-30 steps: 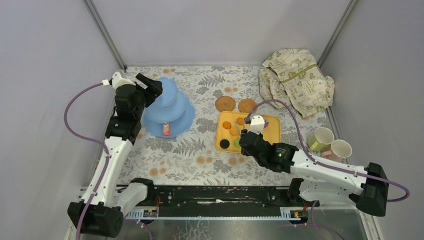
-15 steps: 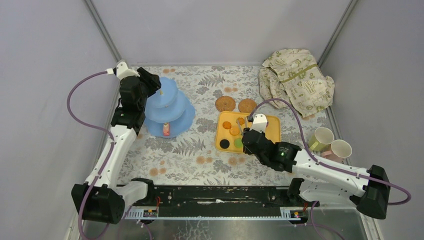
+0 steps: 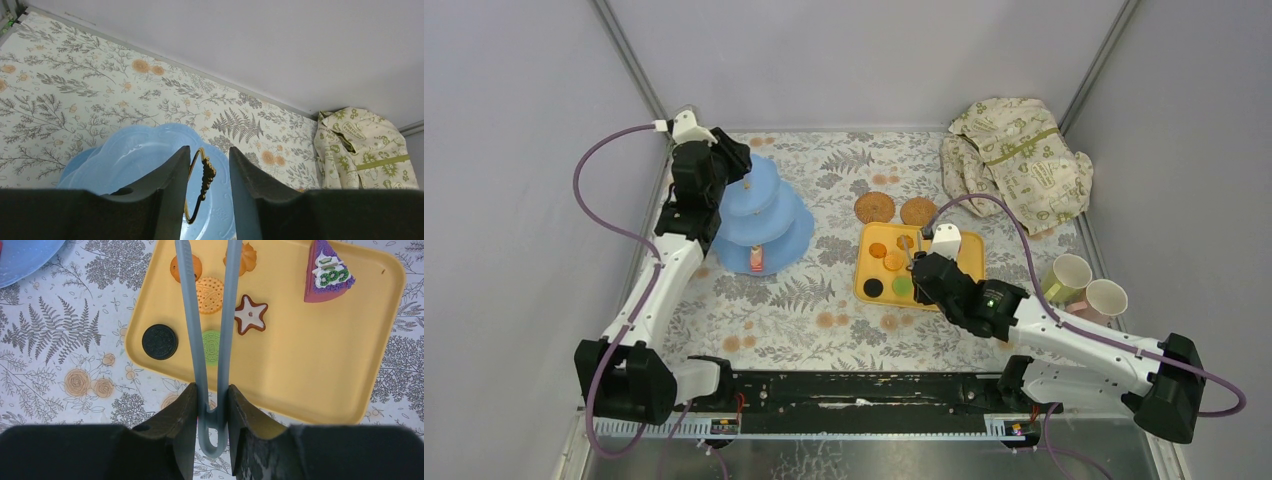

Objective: Serve the afternoon tea
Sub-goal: Move the desert table to the center of the board.

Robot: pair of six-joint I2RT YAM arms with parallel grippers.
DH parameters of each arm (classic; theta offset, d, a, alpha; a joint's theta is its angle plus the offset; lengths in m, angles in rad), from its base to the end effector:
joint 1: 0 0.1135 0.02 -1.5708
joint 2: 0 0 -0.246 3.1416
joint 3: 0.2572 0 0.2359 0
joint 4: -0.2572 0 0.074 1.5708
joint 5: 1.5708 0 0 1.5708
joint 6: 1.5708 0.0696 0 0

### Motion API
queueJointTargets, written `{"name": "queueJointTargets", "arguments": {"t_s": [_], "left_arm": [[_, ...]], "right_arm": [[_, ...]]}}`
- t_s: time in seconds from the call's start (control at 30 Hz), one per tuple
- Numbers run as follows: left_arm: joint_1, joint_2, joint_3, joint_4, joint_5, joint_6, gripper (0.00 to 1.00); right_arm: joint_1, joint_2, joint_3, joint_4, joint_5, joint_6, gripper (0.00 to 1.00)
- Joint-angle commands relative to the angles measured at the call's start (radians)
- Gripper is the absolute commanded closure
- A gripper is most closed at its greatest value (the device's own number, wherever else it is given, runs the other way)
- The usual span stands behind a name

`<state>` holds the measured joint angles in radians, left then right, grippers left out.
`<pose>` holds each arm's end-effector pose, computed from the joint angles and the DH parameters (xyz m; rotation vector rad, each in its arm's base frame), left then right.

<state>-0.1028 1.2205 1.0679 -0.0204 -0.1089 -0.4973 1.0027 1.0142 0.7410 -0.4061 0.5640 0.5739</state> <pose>0.3104 -0.0244 0.3445 -0.4224 1.7037 -0.3442 0.1547 0.1732 0.2351 -0.1646 2.1377 0.2858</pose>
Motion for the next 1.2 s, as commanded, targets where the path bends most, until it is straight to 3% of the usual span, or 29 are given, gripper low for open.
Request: {"name": "queueJointTargets", "arguments": {"t_s": [0.0, 0.23, 0.63, 0.9, 1.17], "left_arm": [[0.0, 0.011, 0.042, 0.06, 0.033, 0.061, 0.62], [-0.001, 0.013, 0.047, 0.053, 0.026, 0.081, 0.77], [-0.004, 0.039, 0.058, 0.082, 0.05, 0.151, 0.92], [-0.028, 0.086, 0.106, 0.132, 0.175, 0.281, 0.99], [-0.049, 0.115, 0.143, 0.132, 0.278, 0.415, 0.92]], "right_arm": [[-0.017, -0.017, 0.002, 0.039, -0.014, -0.028, 0.8], [-0.024, -0.021, -0.002, 0.044, -0.021, -0.034, 0.8], [-0.029, -0.039, -0.005, 0.037, -0.019, -0.043, 0.8], [-0.033, -0.059, -0.009, 0.022, -0.011, -0.045, 0.8], [-0.041, -0.069, -0.008, -0.001, -0.006, -0.052, 0.8]]}}
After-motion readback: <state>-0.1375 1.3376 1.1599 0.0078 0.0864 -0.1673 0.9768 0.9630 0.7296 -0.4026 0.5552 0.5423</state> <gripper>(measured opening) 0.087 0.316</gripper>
